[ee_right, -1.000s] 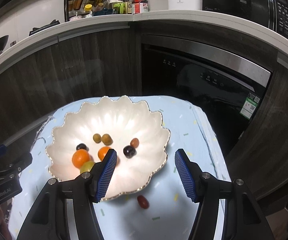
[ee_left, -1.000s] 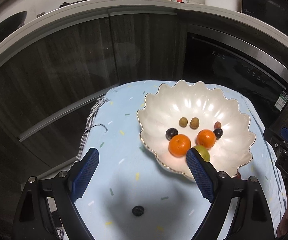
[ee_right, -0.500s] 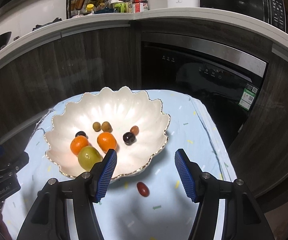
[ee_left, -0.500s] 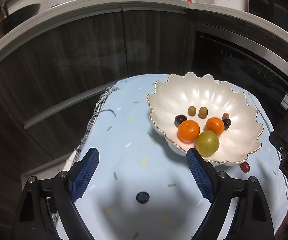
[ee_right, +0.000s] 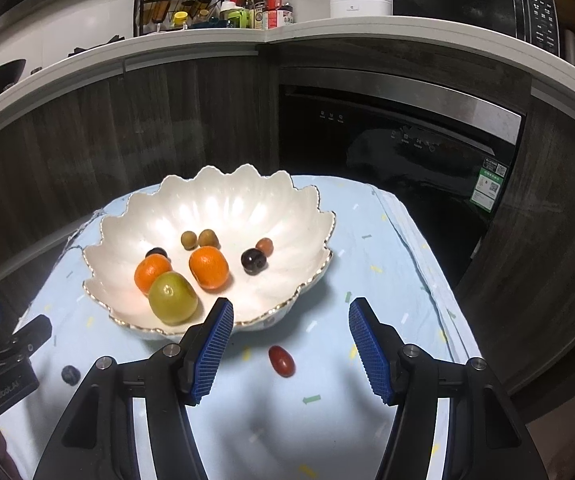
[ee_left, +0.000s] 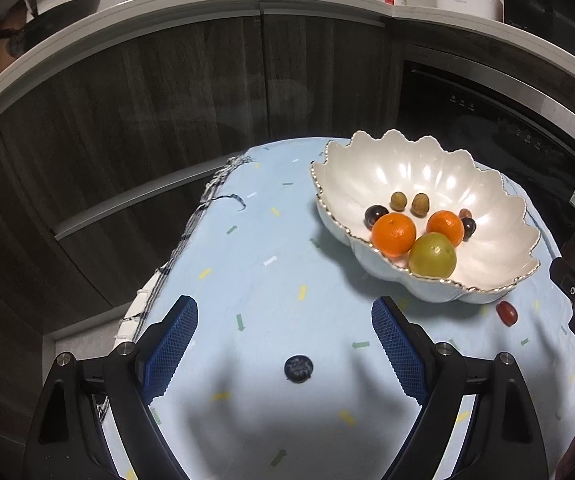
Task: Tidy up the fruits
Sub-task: 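Pull both open tools back from the bowl toward the remaining fruits, then grasp the blueberry with the left tool while the right tool grasps a red grape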
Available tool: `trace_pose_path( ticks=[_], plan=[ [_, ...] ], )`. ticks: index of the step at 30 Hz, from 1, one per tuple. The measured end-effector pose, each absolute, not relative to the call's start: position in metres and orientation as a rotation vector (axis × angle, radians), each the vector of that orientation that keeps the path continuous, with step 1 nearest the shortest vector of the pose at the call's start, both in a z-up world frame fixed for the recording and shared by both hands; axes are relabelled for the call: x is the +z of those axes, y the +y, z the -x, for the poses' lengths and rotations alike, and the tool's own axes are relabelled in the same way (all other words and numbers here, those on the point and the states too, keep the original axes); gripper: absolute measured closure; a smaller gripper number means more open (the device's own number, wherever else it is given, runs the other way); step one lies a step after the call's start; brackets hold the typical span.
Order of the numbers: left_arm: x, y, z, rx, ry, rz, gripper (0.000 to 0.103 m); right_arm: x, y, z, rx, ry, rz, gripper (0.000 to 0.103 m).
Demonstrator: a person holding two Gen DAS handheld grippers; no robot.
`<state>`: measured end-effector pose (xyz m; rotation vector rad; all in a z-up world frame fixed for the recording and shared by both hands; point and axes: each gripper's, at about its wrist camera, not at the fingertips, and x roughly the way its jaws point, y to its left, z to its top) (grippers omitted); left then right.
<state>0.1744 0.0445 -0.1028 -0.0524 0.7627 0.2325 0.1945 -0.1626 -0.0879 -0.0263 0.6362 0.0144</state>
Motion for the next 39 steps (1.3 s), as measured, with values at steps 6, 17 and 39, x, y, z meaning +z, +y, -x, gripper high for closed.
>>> trace_pose_path(
  ticks=[6,17,39],
  plan=[
    [-0.117,0.047,-0.169,0.250,0.782,0.058,0.014,-0.099,-0.161,-0.191,0.014,0.652,0.027,0.042],
    [-0.134,0.046,-0.164,0.281,0.773,0.034,0.014,-0.121,-0.161,-0.194,0.011,0.701,0.038,0.042],
    [-0.168,0.046,-0.176,0.277,0.862,0.059,0.035,-0.152,-0.163,-0.212,0.029,0.785,0.017,0.042]
  ],
)
